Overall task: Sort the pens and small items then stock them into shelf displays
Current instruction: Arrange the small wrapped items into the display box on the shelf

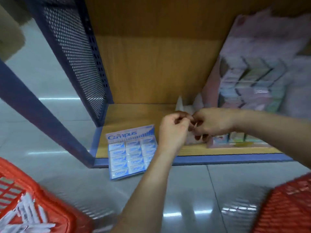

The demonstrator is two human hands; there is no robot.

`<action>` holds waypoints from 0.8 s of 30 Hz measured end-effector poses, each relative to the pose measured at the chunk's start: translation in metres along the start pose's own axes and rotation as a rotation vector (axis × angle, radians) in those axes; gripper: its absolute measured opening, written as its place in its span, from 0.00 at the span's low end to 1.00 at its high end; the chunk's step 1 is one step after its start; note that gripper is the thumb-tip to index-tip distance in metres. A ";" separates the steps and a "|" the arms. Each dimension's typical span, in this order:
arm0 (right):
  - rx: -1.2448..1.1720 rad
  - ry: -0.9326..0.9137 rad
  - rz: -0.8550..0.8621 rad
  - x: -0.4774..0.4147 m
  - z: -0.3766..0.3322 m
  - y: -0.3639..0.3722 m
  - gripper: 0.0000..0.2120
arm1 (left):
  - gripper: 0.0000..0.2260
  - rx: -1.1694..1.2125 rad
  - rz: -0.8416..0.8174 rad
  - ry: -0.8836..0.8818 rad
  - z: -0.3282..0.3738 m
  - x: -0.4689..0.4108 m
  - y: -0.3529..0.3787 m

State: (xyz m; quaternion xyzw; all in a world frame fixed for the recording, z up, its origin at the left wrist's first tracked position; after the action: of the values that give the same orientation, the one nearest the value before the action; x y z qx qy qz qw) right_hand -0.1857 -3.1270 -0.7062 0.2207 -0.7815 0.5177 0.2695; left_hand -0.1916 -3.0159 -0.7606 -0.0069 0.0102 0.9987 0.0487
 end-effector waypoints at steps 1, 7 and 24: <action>-0.004 0.003 0.019 0.019 0.016 -0.009 0.04 | 0.15 0.002 -0.067 0.043 0.011 0.001 0.016; -0.263 0.123 0.151 0.127 0.131 -0.017 0.07 | 0.15 -0.054 -0.482 0.225 0.057 0.033 0.103; -1.214 0.538 0.628 0.266 0.365 0.179 0.05 | 0.08 -0.644 -1.171 0.581 0.036 0.185 0.282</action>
State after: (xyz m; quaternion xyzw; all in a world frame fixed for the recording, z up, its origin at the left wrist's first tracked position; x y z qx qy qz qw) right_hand -0.5692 -3.4178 -0.7731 -0.3366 -0.8638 0.0828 0.3657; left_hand -0.4035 -3.2781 -0.7220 -0.2900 -0.2771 0.7201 0.5662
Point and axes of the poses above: each hand's wrist, its own x-axis away from the middle knuckle, its own y-axis out of the palm, z = x × y, the point moved 3 cm from there along -x, towards the middle knuckle, and after that the axes turned 6 degrees about y, right-handed, at the moved point
